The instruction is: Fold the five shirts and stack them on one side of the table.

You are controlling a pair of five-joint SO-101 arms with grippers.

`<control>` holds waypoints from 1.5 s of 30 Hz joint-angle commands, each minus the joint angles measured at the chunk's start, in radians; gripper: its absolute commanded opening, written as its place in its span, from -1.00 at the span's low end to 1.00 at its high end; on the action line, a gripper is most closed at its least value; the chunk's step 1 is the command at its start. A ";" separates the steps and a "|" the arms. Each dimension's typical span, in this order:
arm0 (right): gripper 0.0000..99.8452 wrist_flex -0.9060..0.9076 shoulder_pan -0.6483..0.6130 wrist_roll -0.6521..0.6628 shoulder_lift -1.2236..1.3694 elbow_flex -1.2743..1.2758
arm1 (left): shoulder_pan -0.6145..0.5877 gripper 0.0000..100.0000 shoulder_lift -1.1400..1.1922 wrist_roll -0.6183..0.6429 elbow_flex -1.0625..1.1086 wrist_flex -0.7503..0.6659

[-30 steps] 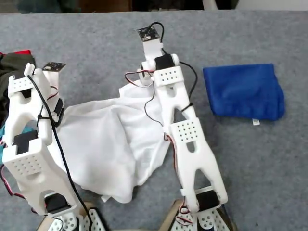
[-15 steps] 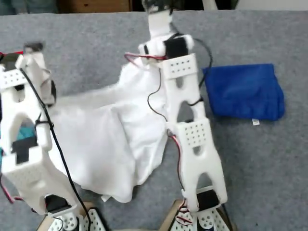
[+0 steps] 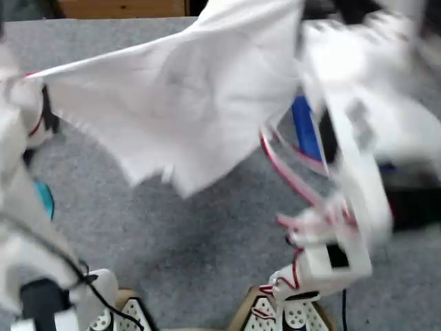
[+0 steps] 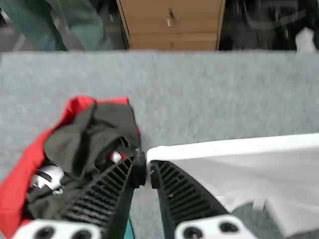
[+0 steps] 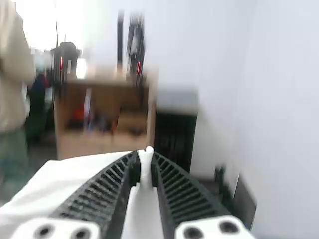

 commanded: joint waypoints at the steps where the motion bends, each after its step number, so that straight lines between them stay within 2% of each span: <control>1: -0.97 -0.051 0.068 -0.003 -0.130 -0.015 | -0.018 -0.94 -0.187 -0.046 0.007 0.006; 6: -0.97 -0.064 0.104 -0.002 -0.249 0.087 | -0.025 -0.94 -0.411 -0.086 0.045 0.005; 9: -0.97 -0.150 0.106 -0.002 -0.305 0.174 | -0.027 -0.94 -0.519 -0.115 0.097 0.005; 16: -0.97 -0.338 0.097 -0.003 -0.311 0.555 | -0.018 -0.94 -0.623 -0.123 0.450 -0.017; 19: -0.97 -0.413 0.064 -0.002 -0.289 0.743 | -0.016 -0.94 -0.623 -0.118 0.673 -0.143; 22: -0.97 -0.516 0.034 -0.006 -0.275 0.889 | -0.025 -0.94 -0.631 -0.117 0.897 -0.353; 24: -0.97 -0.585 0.026 -0.008 -0.280 0.934 | -0.027 -0.94 -0.634 -0.117 0.952 -0.433; 29: -0.97 -0.632 0.026 -0.008 -0.340 0.911 | -0.027 -0.94 -0.634 -0.117 0.783 -0.358; 38: -0.97 -0.588 0.034 -0.002 -0.550 0.746 | -0.027 -0.94 -0.631 -0.120 0.168 0.006; 41: -0.97 -0.575 0.034 0.025 -0.618 0.690 | -0.027 -0.94 -0.634 -0.117 0.077 0.005; 45: -0.97 -0.580 0.035 0.158 -0.656 0.644 | -0.027 -0.94 -0.634 -0.115 0.065 0.005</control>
